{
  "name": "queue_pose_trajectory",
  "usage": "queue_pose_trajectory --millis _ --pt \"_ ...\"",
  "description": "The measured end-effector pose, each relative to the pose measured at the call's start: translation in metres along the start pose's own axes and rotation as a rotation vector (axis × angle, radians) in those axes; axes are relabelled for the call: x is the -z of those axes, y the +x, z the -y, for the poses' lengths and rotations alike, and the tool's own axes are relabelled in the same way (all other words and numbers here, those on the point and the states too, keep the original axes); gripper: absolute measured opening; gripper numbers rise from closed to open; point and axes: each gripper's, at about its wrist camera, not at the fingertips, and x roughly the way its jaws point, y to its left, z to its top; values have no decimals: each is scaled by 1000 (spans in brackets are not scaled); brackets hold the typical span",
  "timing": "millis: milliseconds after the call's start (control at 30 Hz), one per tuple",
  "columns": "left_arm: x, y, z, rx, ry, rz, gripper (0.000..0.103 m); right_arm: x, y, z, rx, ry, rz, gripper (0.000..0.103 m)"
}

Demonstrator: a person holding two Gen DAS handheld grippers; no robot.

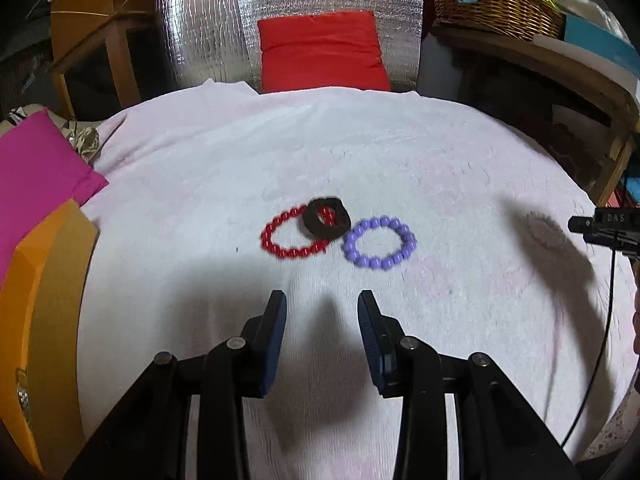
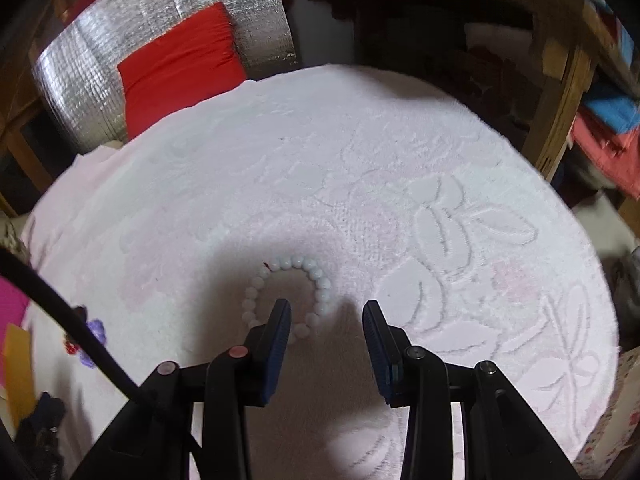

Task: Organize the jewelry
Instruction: 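Lower the right tool onto the white pearl bracelet while the left tool reaches the black heart charm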

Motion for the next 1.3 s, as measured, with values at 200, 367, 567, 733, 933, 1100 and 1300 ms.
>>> queue_pose_trajectory --millis 200,367,567,733,933,1100,1300 --pt "-24 18 -15 50 -42 -7 39 -9 5 0 -29 18 -17 41" --pt "-26 37 -37 65 -89 -48 39 -10 6 8 -35 56 -25 41" --pt "-27 51 -55 149 -131 -103 39 -9 11 14 -45 89 -40 41" --pt "-28 58 -54 218 -146 -121 39 -7 14 19 -56 107 -55 41" --pt "-47 69 -51 282 -189 -91 39 -7 15 23 -81 134 -63 41" --pt "-58 86 -46 319 -228 -105 39 -5 14 26 -94 142 -63 41" --pt "-58 97 -47 348 -238 -127 20 -6 21 19 -95 132 -69 41"
